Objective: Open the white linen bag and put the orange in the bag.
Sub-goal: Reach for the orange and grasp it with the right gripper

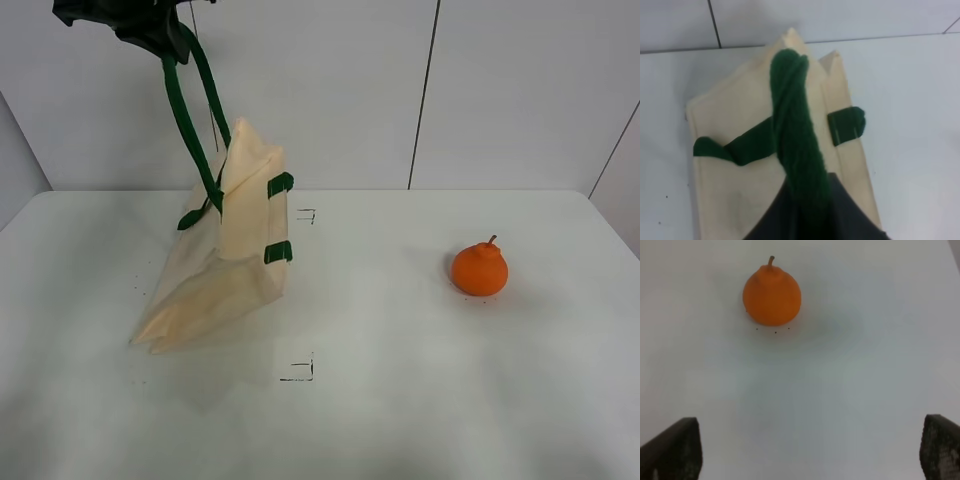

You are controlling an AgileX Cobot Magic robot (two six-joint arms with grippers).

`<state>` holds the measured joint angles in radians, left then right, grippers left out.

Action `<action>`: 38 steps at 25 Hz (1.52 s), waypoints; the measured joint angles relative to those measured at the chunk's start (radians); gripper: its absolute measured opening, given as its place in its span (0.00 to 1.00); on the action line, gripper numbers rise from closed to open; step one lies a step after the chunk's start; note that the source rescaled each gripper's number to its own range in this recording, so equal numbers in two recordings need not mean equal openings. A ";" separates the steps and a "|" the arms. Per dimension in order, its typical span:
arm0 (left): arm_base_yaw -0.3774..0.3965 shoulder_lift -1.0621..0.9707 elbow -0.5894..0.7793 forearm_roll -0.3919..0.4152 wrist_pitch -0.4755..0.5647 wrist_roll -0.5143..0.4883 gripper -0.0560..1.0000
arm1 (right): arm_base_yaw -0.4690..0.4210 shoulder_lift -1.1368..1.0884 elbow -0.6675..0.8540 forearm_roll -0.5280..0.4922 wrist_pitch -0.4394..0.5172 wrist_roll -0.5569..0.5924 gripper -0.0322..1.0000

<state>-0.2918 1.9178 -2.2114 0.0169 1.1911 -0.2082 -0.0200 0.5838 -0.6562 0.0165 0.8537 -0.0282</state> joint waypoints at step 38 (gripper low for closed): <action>-0.008 -0.030 0.036 -0.053 0.000 0.011 0.05 | 0.094 1.656 -1.002 0.039 0.115 -0.046 0.98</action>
<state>-0.3001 1.8880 -2.1753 -0.0362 1.1911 -0.1968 0.0738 2.2401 -1.6580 0.0556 0.9692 -0.0741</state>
